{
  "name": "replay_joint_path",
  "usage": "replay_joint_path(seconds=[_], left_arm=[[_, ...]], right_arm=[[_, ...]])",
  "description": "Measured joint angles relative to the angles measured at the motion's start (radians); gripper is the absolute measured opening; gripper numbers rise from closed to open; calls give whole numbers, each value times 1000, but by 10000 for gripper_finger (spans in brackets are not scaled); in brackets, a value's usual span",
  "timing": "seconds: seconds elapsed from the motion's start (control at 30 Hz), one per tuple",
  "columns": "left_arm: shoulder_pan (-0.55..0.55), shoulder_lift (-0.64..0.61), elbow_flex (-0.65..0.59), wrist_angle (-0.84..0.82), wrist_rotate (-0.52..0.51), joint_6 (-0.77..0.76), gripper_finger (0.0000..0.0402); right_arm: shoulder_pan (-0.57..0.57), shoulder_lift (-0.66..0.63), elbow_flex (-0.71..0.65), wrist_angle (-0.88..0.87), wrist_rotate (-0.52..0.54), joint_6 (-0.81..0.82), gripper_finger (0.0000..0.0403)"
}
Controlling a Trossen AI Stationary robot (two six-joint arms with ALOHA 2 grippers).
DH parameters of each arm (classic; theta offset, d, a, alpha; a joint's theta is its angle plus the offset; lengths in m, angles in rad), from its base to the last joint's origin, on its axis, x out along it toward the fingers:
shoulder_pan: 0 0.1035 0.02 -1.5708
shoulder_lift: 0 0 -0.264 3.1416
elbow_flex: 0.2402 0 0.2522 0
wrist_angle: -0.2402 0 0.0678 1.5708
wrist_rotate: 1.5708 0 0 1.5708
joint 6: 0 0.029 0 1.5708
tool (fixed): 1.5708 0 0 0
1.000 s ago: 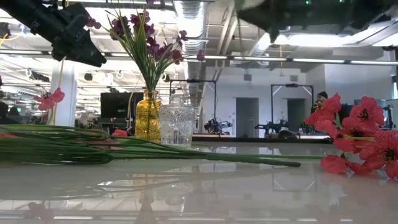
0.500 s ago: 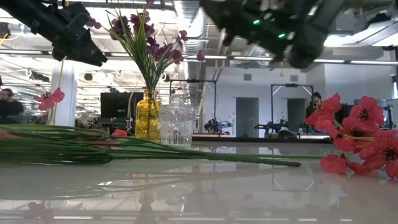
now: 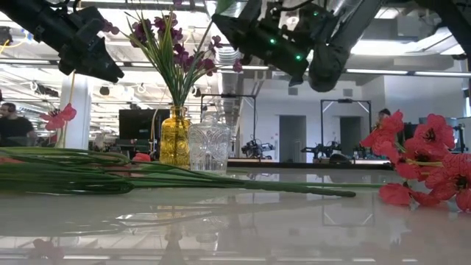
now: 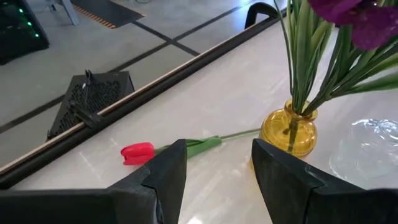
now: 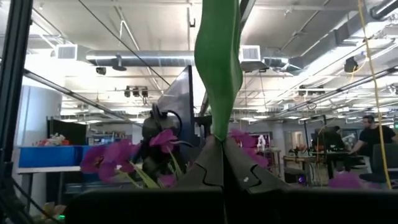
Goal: Sort flowers into vase by color
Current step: Put the top red flower into the yellow vase
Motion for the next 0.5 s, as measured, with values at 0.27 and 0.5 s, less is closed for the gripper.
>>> replay_joint_path(seconds=[0.27,0.5], left_arm=[[0,0,0,5,-16,8,171],[0,0,0,5,-17,7,171]], right_arm=[[1,0,0,-28,3,-9,15],[4,0,0,-54,11,-69,15]])
